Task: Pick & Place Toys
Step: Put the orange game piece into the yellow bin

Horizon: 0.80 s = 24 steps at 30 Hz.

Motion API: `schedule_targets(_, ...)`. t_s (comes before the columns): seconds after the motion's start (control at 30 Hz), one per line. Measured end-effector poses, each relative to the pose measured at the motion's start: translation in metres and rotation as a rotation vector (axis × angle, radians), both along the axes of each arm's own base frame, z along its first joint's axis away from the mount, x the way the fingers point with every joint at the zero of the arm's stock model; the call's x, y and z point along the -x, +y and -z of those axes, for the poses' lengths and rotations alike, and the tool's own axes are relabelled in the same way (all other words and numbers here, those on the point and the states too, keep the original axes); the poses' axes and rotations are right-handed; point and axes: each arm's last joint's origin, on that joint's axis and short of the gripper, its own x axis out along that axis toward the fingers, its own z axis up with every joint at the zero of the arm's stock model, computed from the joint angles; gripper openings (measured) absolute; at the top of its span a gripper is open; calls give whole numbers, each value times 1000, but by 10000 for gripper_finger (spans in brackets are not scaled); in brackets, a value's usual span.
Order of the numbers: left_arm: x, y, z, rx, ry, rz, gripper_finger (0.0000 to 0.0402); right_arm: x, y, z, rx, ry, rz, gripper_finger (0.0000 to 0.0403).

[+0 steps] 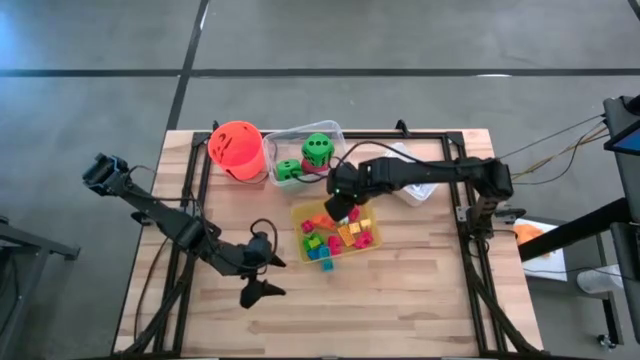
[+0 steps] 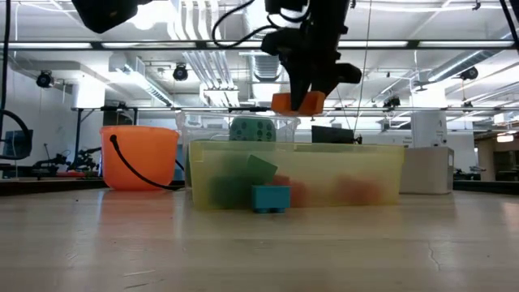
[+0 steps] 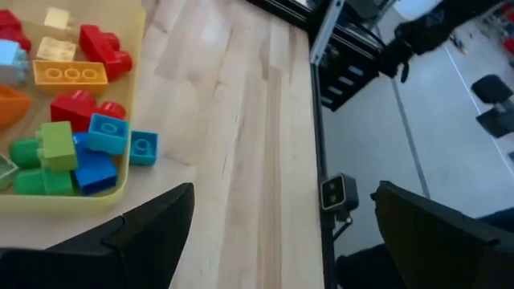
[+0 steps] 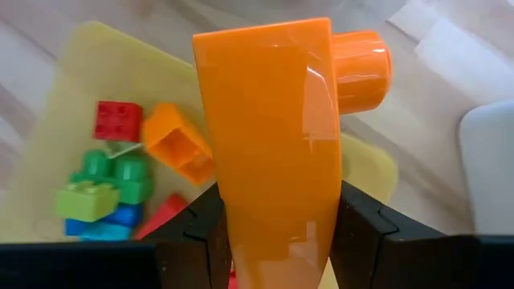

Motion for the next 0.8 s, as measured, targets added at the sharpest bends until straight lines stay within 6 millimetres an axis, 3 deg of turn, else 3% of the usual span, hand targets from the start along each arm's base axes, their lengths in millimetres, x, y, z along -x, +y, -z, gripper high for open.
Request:
schedule_targets(0.33, 0, 0, 0, 54, 16, -46, 374, 11, -29, 32, -67, 77, -38, 141)
schedule_targets(0.5, 0, 0, 0, 56, 17, -47, 374, 14, -27, 46, -74, 97, -45, 141)
schedule_targets(0.8, 0, 0, 0, 56, 18, -48, 374, 13, -3, 73, -99, 54, -117, 141)
